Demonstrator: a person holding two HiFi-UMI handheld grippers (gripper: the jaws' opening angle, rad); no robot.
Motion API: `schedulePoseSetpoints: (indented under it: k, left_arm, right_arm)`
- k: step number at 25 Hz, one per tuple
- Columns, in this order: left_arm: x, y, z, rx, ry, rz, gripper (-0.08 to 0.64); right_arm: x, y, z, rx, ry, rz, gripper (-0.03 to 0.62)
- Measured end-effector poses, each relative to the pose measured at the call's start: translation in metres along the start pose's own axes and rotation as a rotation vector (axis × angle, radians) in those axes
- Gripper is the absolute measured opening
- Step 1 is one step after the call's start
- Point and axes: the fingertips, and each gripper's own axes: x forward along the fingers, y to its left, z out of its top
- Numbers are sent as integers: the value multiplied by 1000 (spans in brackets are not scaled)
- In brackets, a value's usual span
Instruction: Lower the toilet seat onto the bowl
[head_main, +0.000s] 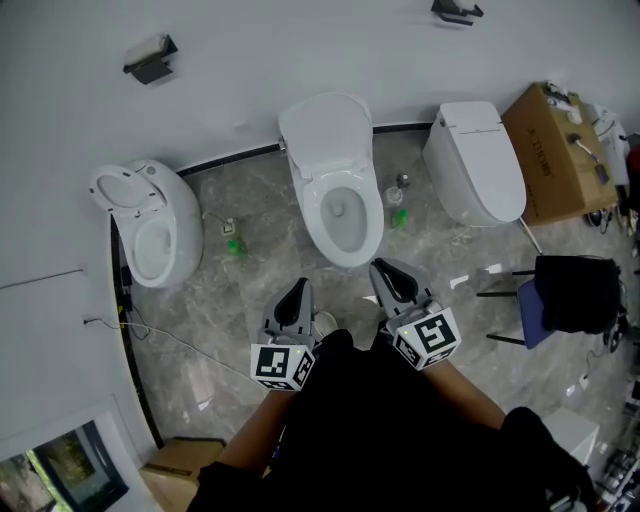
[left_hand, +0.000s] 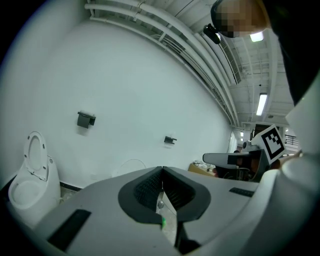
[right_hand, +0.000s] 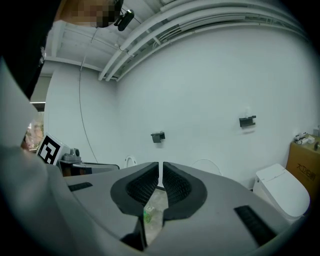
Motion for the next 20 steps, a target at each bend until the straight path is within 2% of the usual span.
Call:
schedulePoseSetpoints:
  k: [7, 12, 17, 20]
  left_arm:
    - [-17, -34, 16, 60, -55, 70, 17]
    - [-14, -73, 8, -11, -84, 96, 17]
    - [-7, -121, -4, 37, -89, 111, 17]
    - [-5, -140, -10, 38, -101, 137, 17]
  right_arm:
    - [-26, -10, 14, -43, -47, 35, 43]
    - [-61, -36, 19, -52, -61, 33, 37]
    - [-102, -67, 10, -65, -66, 27, 37]
    - [-123, -83, 3, -94, -60, 26, 34]
